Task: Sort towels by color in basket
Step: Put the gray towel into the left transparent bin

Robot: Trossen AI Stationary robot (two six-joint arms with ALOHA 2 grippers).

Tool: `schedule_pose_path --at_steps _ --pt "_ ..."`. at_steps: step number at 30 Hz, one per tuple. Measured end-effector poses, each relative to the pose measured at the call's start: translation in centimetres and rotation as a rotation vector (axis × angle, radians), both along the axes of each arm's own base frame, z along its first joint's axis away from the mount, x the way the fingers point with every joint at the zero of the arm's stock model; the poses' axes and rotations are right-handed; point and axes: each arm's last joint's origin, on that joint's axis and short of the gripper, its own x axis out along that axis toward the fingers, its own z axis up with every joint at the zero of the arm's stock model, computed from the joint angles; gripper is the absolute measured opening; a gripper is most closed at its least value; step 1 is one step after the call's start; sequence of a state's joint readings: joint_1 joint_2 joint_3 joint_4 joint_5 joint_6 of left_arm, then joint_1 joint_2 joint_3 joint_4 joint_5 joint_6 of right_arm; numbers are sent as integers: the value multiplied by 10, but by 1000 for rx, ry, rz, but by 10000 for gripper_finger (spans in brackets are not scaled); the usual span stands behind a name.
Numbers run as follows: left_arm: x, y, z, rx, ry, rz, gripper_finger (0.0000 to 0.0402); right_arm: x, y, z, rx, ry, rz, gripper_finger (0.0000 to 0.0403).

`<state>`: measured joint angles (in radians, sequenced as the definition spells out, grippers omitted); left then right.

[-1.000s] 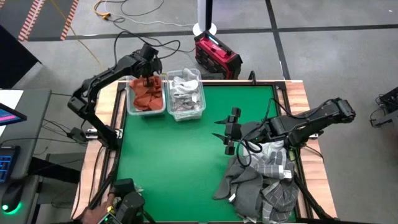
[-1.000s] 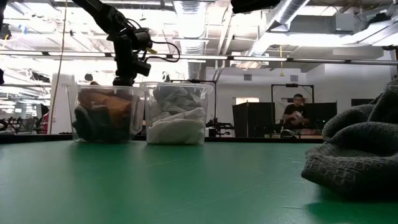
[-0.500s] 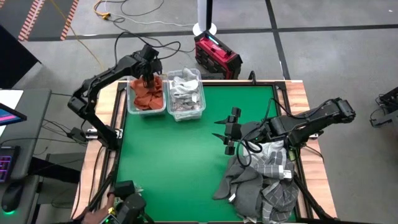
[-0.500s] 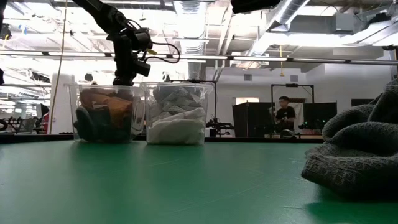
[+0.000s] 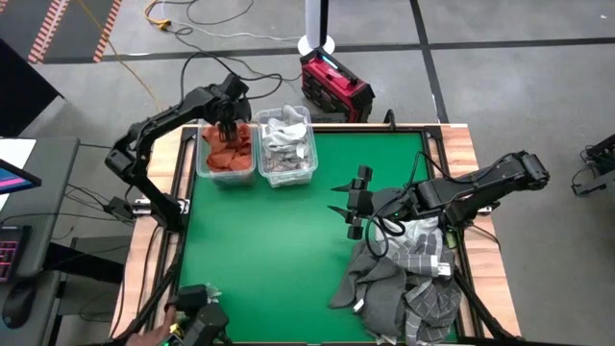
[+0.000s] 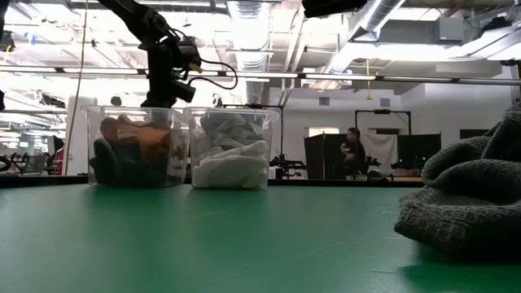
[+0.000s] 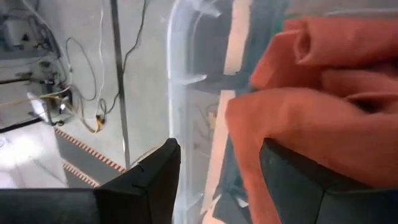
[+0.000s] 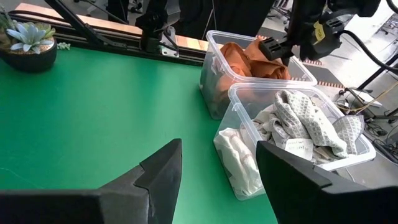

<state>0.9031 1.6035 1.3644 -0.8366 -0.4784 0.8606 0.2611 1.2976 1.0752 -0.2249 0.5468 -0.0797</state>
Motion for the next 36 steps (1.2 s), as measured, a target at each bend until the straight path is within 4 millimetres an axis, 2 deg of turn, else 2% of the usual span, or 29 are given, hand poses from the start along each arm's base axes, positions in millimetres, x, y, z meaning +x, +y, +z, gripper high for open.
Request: schedule_pose_path --at_steps 3,7,11,13,17,20,24,29,32,36 --pt "0 1 8 54 41 25 208 0 0 0 0 0 0 234" --pt "6 -2 28 119 21 21 208 0 0 0 0 0 0 234" --pt "14 -17 56 184 -67 -21 208 -1 0 -1 -3 14 0 234" --pt "17 -31 69 176 -158 -65 208 -2 0 -3 -2 35 -5 234" --pt "20 -69 91 53 -448 -197 208 -5 -1 -10 12 100 -21 234" --pt "24 -101 101 -108 -641 -302 208 -10 -3 -16 29 168 -44 234" --pt "32 -149 106 -323 -779 -436 208 -19 2 -26 92 278 -41 234" --pt "40 -207 90 -502 -762 -566 208 -30 19 -34 247 399 70 234" --pt "47 -240 78 -598 -761 -605 208 -36 27 -37 363 421 12 234" --pt "53 -284 59 -661 -727 -728 208 -45 41 -49 495 558 -30 234"
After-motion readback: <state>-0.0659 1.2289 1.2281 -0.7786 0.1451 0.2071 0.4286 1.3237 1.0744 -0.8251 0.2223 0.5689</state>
